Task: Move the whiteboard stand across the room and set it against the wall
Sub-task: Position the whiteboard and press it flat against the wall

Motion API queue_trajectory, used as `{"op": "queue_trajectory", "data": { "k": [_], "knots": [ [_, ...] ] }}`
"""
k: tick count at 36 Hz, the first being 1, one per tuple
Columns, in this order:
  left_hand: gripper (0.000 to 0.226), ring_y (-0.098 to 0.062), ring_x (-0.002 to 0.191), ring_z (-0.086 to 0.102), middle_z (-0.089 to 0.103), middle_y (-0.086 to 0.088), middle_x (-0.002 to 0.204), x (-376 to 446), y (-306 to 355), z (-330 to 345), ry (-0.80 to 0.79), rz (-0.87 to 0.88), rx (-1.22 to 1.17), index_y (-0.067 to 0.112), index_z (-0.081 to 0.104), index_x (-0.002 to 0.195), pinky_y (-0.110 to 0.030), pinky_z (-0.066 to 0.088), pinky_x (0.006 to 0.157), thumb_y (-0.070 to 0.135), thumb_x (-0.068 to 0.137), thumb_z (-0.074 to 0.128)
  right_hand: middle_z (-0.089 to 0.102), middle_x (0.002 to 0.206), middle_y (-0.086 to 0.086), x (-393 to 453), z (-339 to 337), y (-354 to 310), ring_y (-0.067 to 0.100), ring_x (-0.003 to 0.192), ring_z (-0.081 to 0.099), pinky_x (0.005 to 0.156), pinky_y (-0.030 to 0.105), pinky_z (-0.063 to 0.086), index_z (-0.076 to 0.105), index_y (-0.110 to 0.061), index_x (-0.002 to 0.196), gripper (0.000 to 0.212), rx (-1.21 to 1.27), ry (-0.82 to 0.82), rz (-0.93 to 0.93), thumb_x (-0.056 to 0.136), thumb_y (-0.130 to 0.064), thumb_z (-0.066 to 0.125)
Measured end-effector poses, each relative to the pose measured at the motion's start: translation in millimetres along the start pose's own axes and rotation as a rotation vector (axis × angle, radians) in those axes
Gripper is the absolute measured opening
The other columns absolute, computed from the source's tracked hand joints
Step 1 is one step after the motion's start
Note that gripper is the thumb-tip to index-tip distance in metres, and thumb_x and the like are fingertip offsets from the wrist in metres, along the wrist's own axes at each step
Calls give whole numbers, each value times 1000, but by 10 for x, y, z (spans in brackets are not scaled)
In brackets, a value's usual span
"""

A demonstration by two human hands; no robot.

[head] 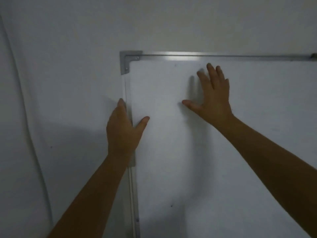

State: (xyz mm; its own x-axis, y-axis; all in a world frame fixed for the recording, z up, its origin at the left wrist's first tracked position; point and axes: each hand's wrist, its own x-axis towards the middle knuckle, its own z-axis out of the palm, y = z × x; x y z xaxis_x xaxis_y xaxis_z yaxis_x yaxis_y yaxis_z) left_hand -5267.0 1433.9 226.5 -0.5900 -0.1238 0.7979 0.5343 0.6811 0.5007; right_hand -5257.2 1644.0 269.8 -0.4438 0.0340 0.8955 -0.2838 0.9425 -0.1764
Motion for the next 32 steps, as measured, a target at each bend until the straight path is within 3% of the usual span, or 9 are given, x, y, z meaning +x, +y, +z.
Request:
{"op": "queue_trajectory", "data": {
  "k": [3,5,8,10,13,20,24,28,32],
  "knots": [
    [83,-39,117,50,50,-22,131,62,-23,26,-85,-66,32,5,17,138,-43,42,94,46,78,58,6,155,14,314,-3,-50,33,142,-2,112,60,5,22,-11,141,97,-47,-22,40,67,-51,71],
    [75,-39,99,57,58,-21,102,81,-50,22,-67,-67,41,2,27,130,-39,44,78,44,77,59,5,155,12,437,25,-82,31,142,-5,112,60,3,23,-12,139,100,-2,-8,53,63,-52,74],
    [61,-32,74,54,47,-5,72,118,-129,4,-65,-51,41,1,36,114,-33,39,65,42,76,61,12,153,14,507,88,-151,31,142,-4,111,61,1,25,-12,138,103,36,27,52,58,-53,76],
    [54,-28,70,50,42,1,65,148,-177,-17,-70,-55,13,4,37,105,-34,39,63,41,75,63,16,151,16,534,121,-206,31,142,-2,111,60,1,25,-13,138,103,23,25,47,58,-53,76],
    [46,-29,70,50,41,4,64,183,-250,-52,-59,-59,0,13,33,95,-35,39,64,40,75,63,18,149,17,559,158,-299,31,142,0,112,59,1,24,-13,139,103,8,13,35,59,-55,74],
    [53,-30,70,50,42,4,66,196,-352,-156,-35,-84,-9,4,41,105,-37,40,63,38,73,66,12,151,18,542,224,-438,30,142,-3,112,58,-1,17,-14,141,103,-2,2,17,63,-58,69],
    [49,-28,66,48,40,3,64,145,-322,-171,-32,-76,-22,5,40,99,-33,35,56,39,73,66,11,152,18,507,188,-444,30,142,-4,113,58,-1,16,-14,142,102,-2,-2,20,65,-58,68],
    [48,-27,67,48,40,4,63,97,-250,-161,-41,-73,-45,5,41,96,-33,36,61,39,74,65,7,154,16,473,79,-398,29,142,-4,113,57,2,14,-15,142,99,-1,-39,23,69,-55,67],
    [55,-30,73,52,48,-6,72,41,-204,-124,-36,-47,-24,-2,42,102,-36,39,64,41,75,63,16,152,16,390,-152,-329,28,142,7,116,49,10,25,-10,140,81,240,15,33,77,-43,66]
  ]
}}
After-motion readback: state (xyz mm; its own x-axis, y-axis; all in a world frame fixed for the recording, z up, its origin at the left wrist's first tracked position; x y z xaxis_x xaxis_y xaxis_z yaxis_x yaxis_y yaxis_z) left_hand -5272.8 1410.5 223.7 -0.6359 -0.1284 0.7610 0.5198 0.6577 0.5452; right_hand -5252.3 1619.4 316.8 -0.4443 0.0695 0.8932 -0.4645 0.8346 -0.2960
